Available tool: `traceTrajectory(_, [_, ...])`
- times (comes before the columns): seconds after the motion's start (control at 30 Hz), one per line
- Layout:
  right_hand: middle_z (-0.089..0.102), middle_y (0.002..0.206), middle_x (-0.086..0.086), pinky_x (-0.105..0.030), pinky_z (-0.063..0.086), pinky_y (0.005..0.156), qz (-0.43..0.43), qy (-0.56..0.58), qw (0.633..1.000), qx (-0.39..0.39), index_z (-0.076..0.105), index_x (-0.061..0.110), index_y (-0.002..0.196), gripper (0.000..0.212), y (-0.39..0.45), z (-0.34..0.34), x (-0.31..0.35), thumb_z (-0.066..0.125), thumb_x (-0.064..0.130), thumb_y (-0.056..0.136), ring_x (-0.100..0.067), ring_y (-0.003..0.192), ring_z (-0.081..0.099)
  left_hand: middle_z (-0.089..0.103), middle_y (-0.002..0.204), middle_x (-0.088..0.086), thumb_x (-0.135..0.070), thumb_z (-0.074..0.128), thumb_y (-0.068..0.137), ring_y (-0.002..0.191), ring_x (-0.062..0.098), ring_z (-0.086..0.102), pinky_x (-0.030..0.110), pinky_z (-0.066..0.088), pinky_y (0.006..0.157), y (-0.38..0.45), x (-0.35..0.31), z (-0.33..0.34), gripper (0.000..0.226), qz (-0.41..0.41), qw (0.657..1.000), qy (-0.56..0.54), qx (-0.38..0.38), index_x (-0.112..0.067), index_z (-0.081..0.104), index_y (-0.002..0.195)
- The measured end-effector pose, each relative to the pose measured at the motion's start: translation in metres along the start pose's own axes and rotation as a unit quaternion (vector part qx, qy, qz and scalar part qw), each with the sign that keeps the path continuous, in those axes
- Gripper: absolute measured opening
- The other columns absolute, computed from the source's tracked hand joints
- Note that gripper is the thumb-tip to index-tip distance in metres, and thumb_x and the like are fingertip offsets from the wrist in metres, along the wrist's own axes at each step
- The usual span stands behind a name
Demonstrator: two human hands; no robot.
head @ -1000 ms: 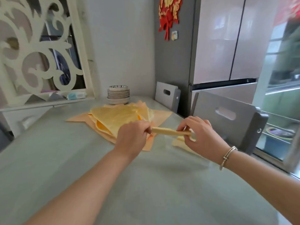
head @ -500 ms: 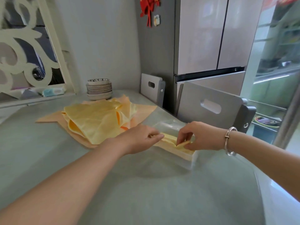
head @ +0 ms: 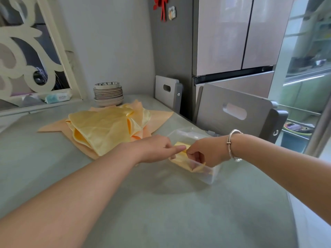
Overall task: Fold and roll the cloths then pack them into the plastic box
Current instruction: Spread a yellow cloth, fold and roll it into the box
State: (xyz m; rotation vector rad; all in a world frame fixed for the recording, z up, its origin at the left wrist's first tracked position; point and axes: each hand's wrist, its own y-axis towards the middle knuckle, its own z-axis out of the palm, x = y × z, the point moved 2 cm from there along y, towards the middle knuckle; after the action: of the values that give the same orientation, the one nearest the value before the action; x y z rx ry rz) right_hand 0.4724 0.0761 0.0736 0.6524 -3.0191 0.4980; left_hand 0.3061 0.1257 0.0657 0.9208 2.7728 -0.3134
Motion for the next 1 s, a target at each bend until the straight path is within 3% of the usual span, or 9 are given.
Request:
traceTrajectory(0.13, [0.054,0.077,0.011,-0.023,0.044,0.065,0.007,0.019,0.997,0.081,0.055,0.027,0.087,0.025,-0.003,-0.006,0.001,0.054,0.003,0.080,-0.009,0.070,0.049,0.051,0.105,-0.015,-0.077,0.027,0.083,0.097,0.011,0.050,0.030,0.037,0.080,0.000,-0.003,0.000,0.066,-0.013,1.000,0.012,-0.026,-0.028,0.071,0.087])
traceTrajectory(0.23, [0.065,0.091,0.007,-0.022,0.047,0.078,0.015,0.054,0.993,0.105,0.065,0.021,0.112,0.037,-0.008,-0.015,0.003,0.053,0.002,0.082,-0.007,0.081,0.055,0.055,0.112,-0.003,-0.084,0.016,0.077,0.116,0.022,0.038,0.038,0.028,0.102,0.001,-0.001,-0.001,0.073,-0.010,0.995,0.092,-0.030,-0.039,0.072,0.086])
traceTrajectory(0.33, [0.064,0.078,0.018,-0.012,0.041,0.068,0.036,0.074,0.993,0.088,0.072,0.028,0.105,0.043,-0.013,-0.017,0.004,0.045,0.002,0.084,0.001,0.074,0.054,0.057,0.112,0.005,-0.078,0.016,0.082,0.125,0.024,0.031,0.040,0.019,0.110,-0.001,-0.002,-0.002,0.072,-0.016,0.994,0.095,-0.042,-0.035,0.073,0.089])
traceTrajectory(0.47, [0.072,0.098,0.003,-0.025,0.047,0.095,0.078,0.086,0.990,0.075,0.075,0.019,0.099,0.048,-0.019,-0.013,0.006,0.035,-0.001,0.083,-0.008,0.090,0.060,0.067,0.093,-0.005,-0.066,0.023,0.092,0.114,0.023,0.043,0.035,0.026,0.099,-0.003,-0.005,0.000,0.064,0.010,0.997,0.030,-0.069,-0.025,0.072,0.090])
traceTrajectory(0.57, [0.072,0.101,-0.008,-0.027,0.048,0.096,0.088,0.113,0.988,0.053,0.072,0.009,0.097,0.047,-0.022,-0.012,0.009,0.031,-0.006,0.082,-0.014,0.084,0.065,0.069,0.098,-0.009,-0.060,0.025,0.094,0.111,0.021,0.042,0.034,0.031,0.093,-0.002,-0.002,0.004,0.056,0.012,0.998,0.002,-0.067,-0.024,0.068,0.097])
traceTrajectory(0.67, [0.073,0.093,-0.009,-0.022,0.049,0.084,0.097,0.121,0.988,0.004,0.070,0.009,0.088,0.044,-0.025,-0.015,0.013,0.030,-0.007,0.078,-0.013,0.072,0.065,0.068,0.099,-0.008,-0.049,0.028,0.098,0.108,0.022,0.042,0.034,0.032,0.096,-0.009,-0.003,0.001,0.046,0.022,0.995,0.013,-0.091,-0.020,0.064,0.099])
traceTrajectory(0.77, [0.069,0.080,0.003,-0.024,0.050,0.082,0.096,0.113,0.985,-0.082,0.070,0.011,0.084,0.038,-0.024,-0.022,0.023,0.036,-0.004,0.080,-0.010,0.072,0.064,0.065,0.100,-0.004,-0.038,0.030,0.100,0.109,0.022,0.042,0.034,0.033,0.096,-0.022,0.002,-0.010,0.040,0.025,0.987,-0.009,-0.158,-0.017,0.065,0.100])
traceTrajectory(0.87, [0.064,0.085,0.007,-0.024,0.046,0.078,0.095,0.092,0.979,-0.155,0.067,0.018,0.080,0.030,-0.019,-0.029,0.041,0.042,0.003,0.084,-0.007,0.076,0.057,0.066,0.102,-0.004,-0.034,0.035,0.100,0.108,0.022,0.045,0.035,0.034,0.096,-0.043,0.018,-0.021,0.033,0.015,0.974,-0.034,-0.222,-0.019,0.064,0.098])
traceTrajectory(1.0, [0.064,0.097,0.004,-0.035,0.052,0.081,0.089,0.072,0.965,-0.235,0.058,0.029,0.074,0.028,-0.001,-0.037,0.078,0.040,0.011,0.085,-0.020,0.089,0.060,0.067,0.101,-0.004,-0.035,0.036,0.099,0.106,0.021,0.051,0.035,0.038,0.095,-0.086,0.057,-0.026,0.031,-0.011,0.964,-0.045,-0.262,-0.023,0.065,0.096])
